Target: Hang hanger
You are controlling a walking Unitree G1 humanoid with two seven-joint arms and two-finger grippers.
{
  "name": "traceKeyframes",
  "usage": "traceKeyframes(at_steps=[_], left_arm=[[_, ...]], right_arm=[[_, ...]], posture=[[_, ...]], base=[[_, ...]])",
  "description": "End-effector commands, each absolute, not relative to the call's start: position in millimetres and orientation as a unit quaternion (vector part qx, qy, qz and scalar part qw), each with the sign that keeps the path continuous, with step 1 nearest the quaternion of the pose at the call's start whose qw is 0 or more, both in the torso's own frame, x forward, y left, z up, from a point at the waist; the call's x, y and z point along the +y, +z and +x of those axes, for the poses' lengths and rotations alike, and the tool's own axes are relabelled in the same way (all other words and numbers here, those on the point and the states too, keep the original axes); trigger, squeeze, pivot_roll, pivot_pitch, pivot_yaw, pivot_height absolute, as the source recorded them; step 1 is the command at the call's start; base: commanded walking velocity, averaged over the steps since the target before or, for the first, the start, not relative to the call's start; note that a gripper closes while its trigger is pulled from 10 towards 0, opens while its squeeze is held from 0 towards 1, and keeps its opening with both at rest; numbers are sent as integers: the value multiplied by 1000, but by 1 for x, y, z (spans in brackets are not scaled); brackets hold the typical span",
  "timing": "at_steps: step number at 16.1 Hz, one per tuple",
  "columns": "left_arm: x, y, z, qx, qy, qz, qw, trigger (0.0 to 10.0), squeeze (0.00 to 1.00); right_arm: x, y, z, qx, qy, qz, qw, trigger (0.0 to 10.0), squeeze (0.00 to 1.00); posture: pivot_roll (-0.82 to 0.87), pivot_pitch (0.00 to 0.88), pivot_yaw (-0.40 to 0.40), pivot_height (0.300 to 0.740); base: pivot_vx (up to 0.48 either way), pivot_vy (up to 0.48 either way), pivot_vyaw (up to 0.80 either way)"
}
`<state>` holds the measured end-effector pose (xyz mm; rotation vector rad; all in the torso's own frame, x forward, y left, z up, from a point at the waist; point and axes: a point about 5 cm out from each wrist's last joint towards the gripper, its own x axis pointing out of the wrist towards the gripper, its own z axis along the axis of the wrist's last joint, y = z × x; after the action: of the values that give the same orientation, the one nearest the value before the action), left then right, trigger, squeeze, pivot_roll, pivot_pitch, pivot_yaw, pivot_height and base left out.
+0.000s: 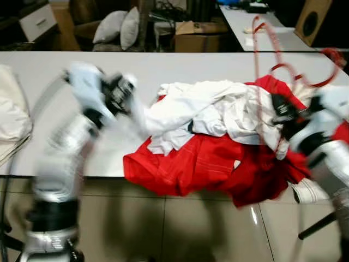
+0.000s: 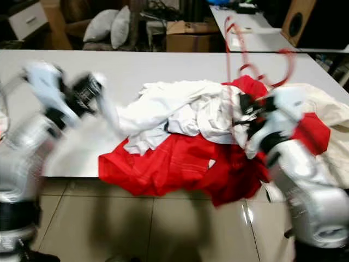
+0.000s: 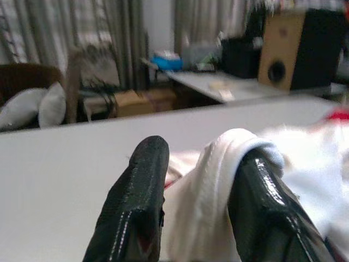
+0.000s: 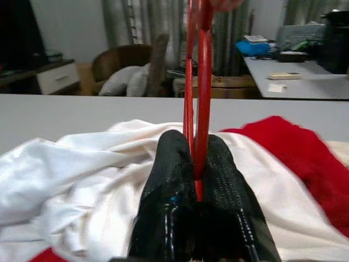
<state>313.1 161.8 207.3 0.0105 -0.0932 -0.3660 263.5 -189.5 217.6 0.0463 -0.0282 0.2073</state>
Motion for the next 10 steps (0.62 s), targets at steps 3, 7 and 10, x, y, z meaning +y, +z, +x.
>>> traceKeyframes(at_steps=[3,7,10], left_arm=[[142,203,295,-3,-310,73,948,10000,0],[182,197,283,94,-400,147,900,10000,1000],[203,205,269,163,-467,165,853,10000,1000]], right_arm=[[-173,217,261,-19,111,11,994,10000,0],[-172,220,261,-27,119,13,992,10000,0],[-168,220,258,-25,136,8,990,10000,0]], posture=[[-43,0,57,740],[-43,0,60,740],[-40,0,60,740]], base=[[0,255,0],[0,0,0],[0,0,0]])
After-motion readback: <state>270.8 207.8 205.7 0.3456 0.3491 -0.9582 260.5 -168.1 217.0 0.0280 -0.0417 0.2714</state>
